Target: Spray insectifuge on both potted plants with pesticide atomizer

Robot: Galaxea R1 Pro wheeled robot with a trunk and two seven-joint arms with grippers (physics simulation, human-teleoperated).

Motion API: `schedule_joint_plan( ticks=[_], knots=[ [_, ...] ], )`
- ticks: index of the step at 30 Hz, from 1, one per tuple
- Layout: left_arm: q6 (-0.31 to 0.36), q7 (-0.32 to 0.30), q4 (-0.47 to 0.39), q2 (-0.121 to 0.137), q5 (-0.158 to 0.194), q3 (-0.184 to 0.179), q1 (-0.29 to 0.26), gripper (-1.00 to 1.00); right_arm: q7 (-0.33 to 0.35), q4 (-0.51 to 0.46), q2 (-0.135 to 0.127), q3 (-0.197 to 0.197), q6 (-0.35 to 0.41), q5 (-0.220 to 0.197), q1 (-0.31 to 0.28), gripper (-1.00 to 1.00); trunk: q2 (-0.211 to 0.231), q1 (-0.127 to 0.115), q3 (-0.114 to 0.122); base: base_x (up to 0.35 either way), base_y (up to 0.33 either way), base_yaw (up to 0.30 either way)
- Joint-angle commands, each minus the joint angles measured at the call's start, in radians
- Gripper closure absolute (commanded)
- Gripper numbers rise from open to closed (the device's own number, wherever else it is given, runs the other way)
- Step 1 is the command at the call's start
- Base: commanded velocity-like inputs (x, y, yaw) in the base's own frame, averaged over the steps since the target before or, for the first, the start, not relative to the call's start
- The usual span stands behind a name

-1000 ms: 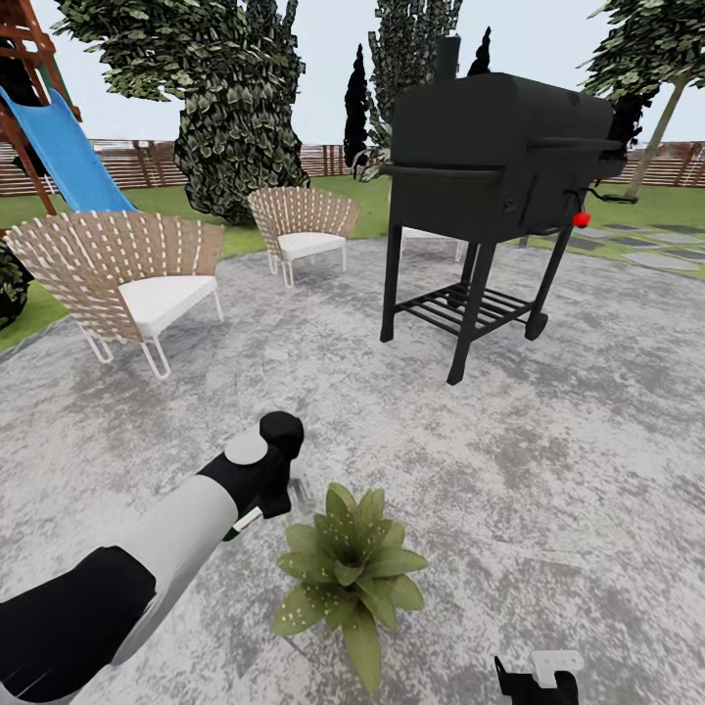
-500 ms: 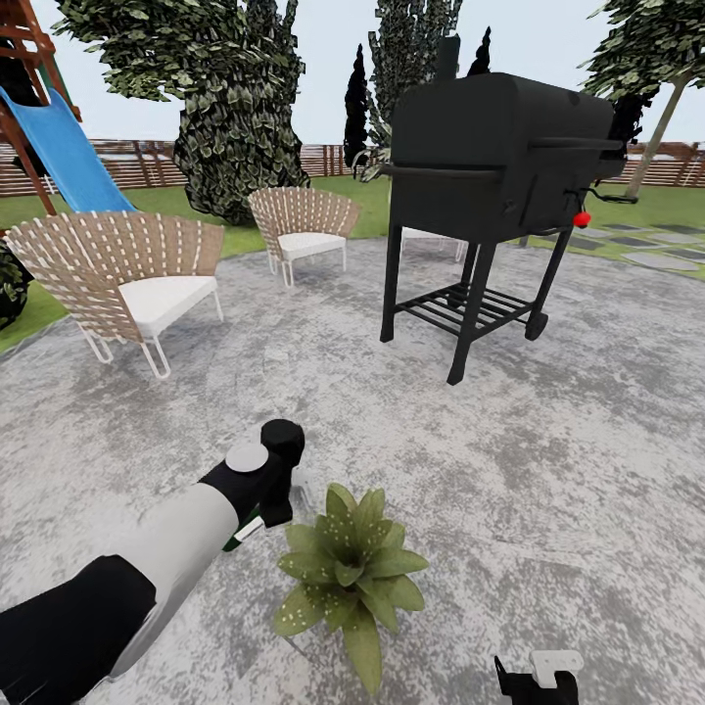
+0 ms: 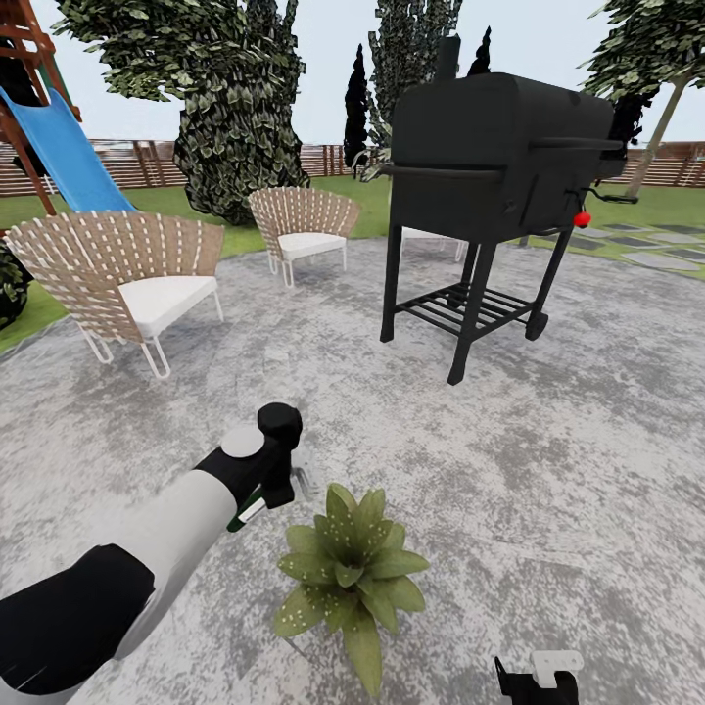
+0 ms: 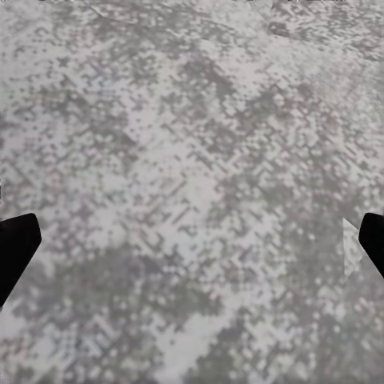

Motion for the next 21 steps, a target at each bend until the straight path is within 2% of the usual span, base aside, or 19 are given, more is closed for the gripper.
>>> schedule_joint_plan(
  ticks=[1,5,13,21],
  knots=[
    [0.010,-0.010,0.002,0.000,-0.009,-0.002,0.001,1.00,0.003,0.001,0.000,-0.008,-0.004,0.009,-0.001,-1.00,0.000,0.000,-0.001,0.163,0.086,0.000],
    [0.010,-0.009,0.005,0.000,-0.006,-0.002,0.005,1.00,0.003,0.001,0.000,-0.008,-0.004,0.008,-0.001,-1.00,0.000,0.000,-0.001,0.181,0.120,0.000],
    [0.010,-0.009,0.004,0.000,-0.009,-0.002,0.025,1.00,0.003,0.001,0.000,-0.008,-0.004,0.008,-0.001,-1.00,0.000,0.000,-0.001,0.047,0.028,-0.008],
    [0.009,-0.009,0.004,0.004,-0.009,-0.002,0.048,1.00,0.003,0.001,0.001,-0.008,-0.004,0.008,-0.001,-1.00,0.000,0.000,-0.001,0.020,0.014,-0.180]
  ],
)
